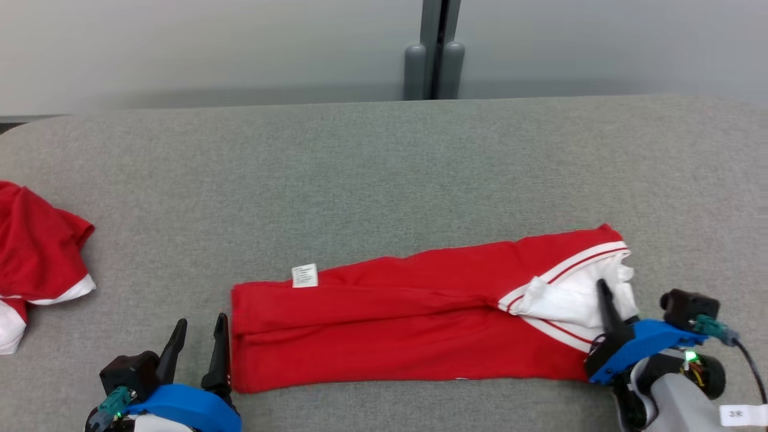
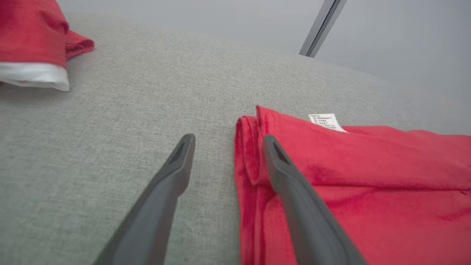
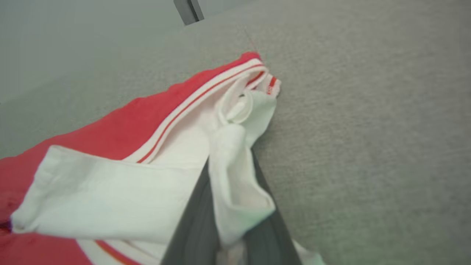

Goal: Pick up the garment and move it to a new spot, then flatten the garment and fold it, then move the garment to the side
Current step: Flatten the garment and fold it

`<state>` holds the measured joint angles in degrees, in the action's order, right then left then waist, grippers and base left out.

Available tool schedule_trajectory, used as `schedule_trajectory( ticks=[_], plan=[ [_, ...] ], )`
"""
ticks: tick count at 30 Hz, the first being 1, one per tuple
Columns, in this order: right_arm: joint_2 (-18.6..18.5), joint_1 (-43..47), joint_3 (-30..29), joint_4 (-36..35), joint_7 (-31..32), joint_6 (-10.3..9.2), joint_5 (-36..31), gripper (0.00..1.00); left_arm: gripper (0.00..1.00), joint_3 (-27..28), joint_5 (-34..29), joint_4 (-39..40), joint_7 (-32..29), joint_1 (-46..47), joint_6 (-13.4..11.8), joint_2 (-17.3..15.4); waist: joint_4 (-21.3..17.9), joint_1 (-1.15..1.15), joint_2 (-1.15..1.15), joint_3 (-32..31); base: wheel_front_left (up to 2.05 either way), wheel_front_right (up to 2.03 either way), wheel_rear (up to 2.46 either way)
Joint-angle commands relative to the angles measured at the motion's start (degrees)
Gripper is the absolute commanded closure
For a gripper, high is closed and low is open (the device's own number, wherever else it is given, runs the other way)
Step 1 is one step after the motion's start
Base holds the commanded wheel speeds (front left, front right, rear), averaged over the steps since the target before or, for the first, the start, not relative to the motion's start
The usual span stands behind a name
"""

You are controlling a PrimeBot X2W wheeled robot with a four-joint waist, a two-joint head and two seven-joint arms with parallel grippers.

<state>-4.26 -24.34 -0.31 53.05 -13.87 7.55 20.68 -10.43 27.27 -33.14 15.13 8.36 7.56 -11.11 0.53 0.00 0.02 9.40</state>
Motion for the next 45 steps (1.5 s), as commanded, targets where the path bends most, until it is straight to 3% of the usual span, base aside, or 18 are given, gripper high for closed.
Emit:
schedule_trajectory(
  ticks=[1, 6, 12, 20, 27, 42, 43, 44, 45],
  plan=[
    [-1.37, 0.36, -1.89, -0.75, -0.81, -0.1, -0.57, 1.0, 0.0, -0.2, -0.44, 0.27, 0.0, -0.47, -0.14, 0.3, -1.34, 0.0, -0.02, -1.1, 0.0, 0.0, 0.0],
    [-2.53, 1.12, -5.65, -3.83, -1.26, -0.07, -2.28, 1.0, 0.0, 0.0, -1.21, 0.07, 0.0, -1.22, -0.14, 1.45, -3.62, 0.0, -0.02, -2.41, 0.0, 0.0, 0.0],
    [-0.68, 1.59, -4.1, -7.85, -1.33, -0.06, -3.78, 1.0, 0.0, 0.1, -1.74, -0.42, 0.0, -1.68, -0.14, 2.02, -4.64, 0.0, -0.02, -2.85, 0.0, 0.0, 0.0],
    [1.38, 3.72, 6.25, -13.75, -0.36, -0.06, 1.47, 1.0, 0.0, -1.52, -2.6, -0.74, 0.0, -1.37, -0.14, 1.75, -2.12, 0.0, -0.02, -2.96, 0.0, 0.0, 0.0],
    [1.21, 4.67, 20.45, -17.66, 0.2, -0.06, 13.3, 1.0, 0.0, -2.47, -2.43, -1.54, 0.01, -1.1, -0.14, 1.7, 1.55, 0.0, -0.02, -3.51, 0.0, 0.0, 0.0],
    [1.25, -4.51, 42.12, -11.15, -0.81, -0.05, 27.29, 1.0, 0.0, -5.83, -1.8, -3.16, 0.0, 0.4, -0.14, 2.08, 10.62, 0.0, -0.02, -3.72, 0.0, 0.0, 0.0],
    [1.24, -5.13, 43.11, -10.78, -0.87, -0.05, 28.27, 0.8, 0.0, -5.79, -1.68, -3.28, 0.0, 0.39, -0.14, 2.07, 11.02, 0.0, -0.02, -3.72, 0.0, 0.0, 0.0],
    [1.25, -5.71, 44.16, -10.77, -1.01, -0.05, 29.23, 0.09, 0.0, -5.72, -1.6, -3.35, 0.0, 0.29, -0.14, 2.05, 11.25, 0.0, -0.02, -3.77, 0.0, 0.0, 0.0],
    [1.25, -6.36, 44.9, -10.82, -1.12, -0.05, 30.02, 0.0, 0.0, -5.72, -1.71, -3.45, 0.0, 0.19, -0.14, 2.04, 11.39, 0.0, -0.02, -3.82, 0.0, 0.0, 0.0]
  ],
)
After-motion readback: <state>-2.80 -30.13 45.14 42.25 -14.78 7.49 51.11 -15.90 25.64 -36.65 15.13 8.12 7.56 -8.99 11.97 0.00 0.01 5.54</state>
